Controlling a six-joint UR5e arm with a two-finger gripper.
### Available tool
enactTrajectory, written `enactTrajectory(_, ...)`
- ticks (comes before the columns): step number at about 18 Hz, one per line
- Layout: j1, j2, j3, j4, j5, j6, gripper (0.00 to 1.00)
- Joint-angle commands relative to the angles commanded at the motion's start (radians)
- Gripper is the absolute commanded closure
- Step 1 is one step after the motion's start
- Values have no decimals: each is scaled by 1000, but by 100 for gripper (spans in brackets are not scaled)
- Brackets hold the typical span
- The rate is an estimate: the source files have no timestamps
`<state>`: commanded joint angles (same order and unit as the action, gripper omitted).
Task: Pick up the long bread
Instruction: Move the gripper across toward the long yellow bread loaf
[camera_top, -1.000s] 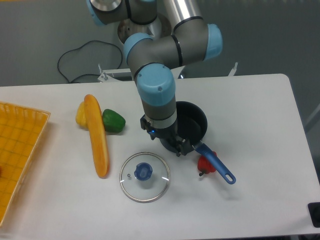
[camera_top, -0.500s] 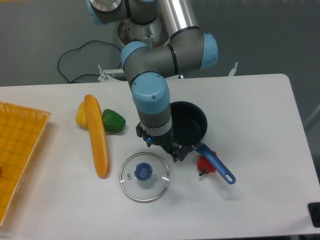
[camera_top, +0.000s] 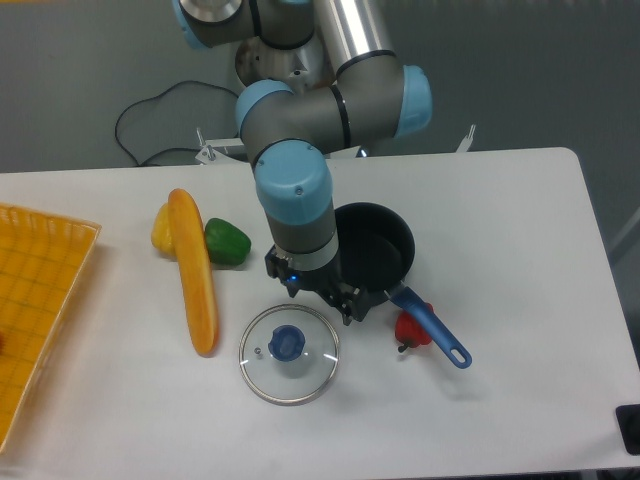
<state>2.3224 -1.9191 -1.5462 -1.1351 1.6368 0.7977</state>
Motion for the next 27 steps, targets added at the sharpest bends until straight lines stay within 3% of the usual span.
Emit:
enactTrajectory(6, -44, 28, -52, 2, 54, -8, 0)
enactTrajectory(11, -61, 57, -55, -6, 52, -92, 0)
enactTrajectory(15, -63, 69, -109, -11, 60, -199, 0)
enactTrajectory(21, -84, 58, -133, -3, 46, -287, 0)
enactTrajectory(27, -101, 22, -118, 0, 48, -456, 0)
